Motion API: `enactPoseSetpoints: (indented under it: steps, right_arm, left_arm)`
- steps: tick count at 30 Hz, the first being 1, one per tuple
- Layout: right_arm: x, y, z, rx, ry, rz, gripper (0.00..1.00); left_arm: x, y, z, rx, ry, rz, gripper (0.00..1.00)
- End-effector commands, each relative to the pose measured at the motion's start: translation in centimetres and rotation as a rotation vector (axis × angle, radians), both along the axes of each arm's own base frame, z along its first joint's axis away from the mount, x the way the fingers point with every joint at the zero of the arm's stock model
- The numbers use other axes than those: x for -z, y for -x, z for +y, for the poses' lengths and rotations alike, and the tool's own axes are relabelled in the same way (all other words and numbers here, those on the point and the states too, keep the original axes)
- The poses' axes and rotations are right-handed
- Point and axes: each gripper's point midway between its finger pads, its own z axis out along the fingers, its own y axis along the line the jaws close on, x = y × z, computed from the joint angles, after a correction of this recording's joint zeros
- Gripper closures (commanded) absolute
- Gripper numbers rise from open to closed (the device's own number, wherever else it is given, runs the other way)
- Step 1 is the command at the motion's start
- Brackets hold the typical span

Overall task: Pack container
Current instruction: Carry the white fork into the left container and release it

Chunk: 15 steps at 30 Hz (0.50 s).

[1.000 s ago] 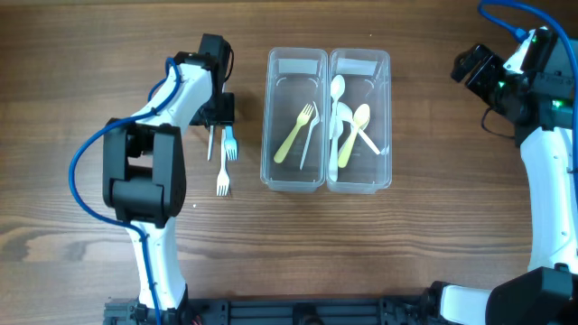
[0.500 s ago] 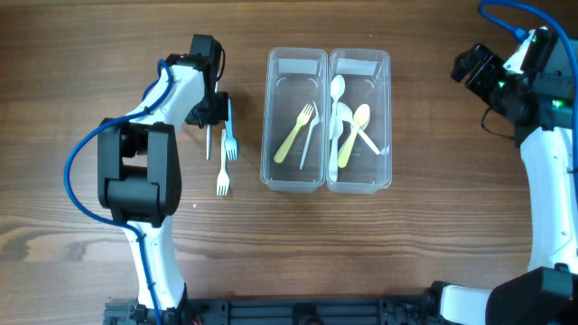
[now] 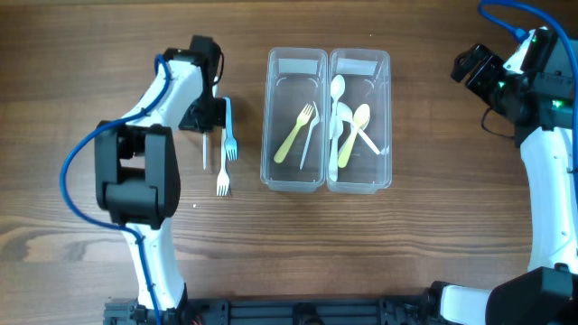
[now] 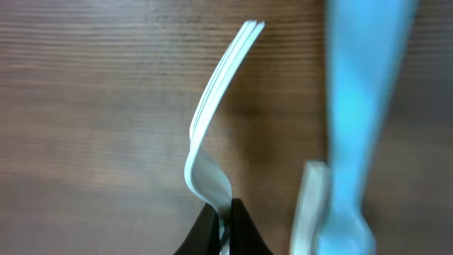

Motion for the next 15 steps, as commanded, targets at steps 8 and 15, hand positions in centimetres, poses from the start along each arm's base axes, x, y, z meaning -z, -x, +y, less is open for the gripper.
enactPoseSetpoints:
  steps: [8,15]
  right_arm:
    - [0.4,-0.2,0.1,0.006,-0.014,0.007,0.00]
    - [0.4,-0.2,0.0,0.006,-0.014,0.007,0.00]
  left_arm:
    - [-19.3,-0.6,-13.4,0.201,0.369,-0.476,0.96]
    - [-12.8,-0.9,-19.5,0.267,0.291,-0.423,0.96]
